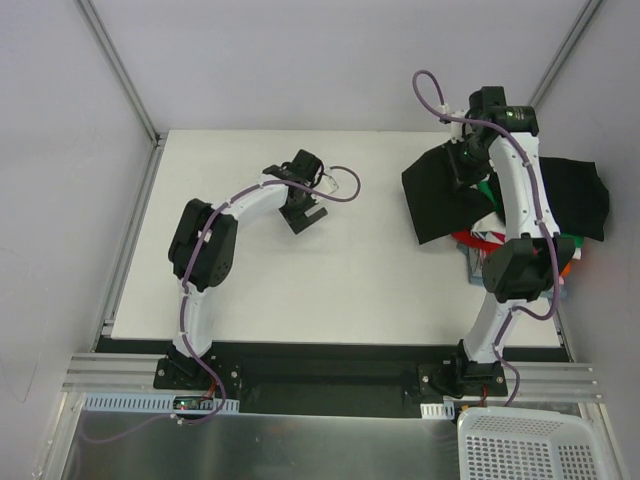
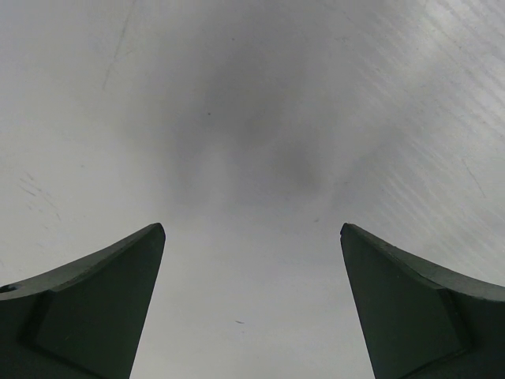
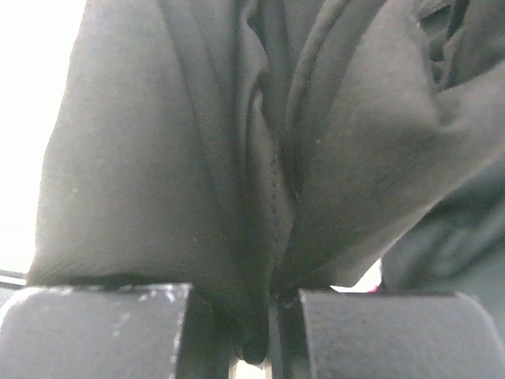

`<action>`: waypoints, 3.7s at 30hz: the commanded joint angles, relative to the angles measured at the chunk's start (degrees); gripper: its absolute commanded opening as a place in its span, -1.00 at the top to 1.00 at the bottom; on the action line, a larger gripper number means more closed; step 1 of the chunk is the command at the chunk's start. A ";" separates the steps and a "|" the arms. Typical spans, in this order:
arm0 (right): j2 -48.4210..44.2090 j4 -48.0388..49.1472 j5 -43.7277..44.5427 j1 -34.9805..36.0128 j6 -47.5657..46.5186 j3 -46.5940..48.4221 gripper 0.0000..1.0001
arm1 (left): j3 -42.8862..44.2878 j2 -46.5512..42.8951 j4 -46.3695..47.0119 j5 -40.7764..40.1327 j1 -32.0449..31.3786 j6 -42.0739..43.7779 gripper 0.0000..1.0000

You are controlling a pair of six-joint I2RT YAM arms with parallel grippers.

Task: Fold and stack the t-shirts
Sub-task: Neatly place the folded tshirt to the corner

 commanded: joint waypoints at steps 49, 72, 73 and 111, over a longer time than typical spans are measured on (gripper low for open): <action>-8.39 2.29 -5.67 -36.59 -12.04 7.53 0.99 | -2.48 1.41 3.05 -2.91 -3.40 -0.32 -0.88; -0.64 13.11 1.28 -39.67 -14.15 4.28 0.73 | -4.06 1.14 3.22 -3.08 -3.75 -0.31 -0.89; -1.26 13.11 1.28 -39.58 -14.15 4.36 0.49 | -3.98 1.14 3.31 -3.00 -3.75 -0.23 -0.89; -44.32 18.02 -7.60 -17.35 -9.24 -37.63 -0.93 | -21.63 -33.64 24.66 -16.88 -2.79 1.00 -0.97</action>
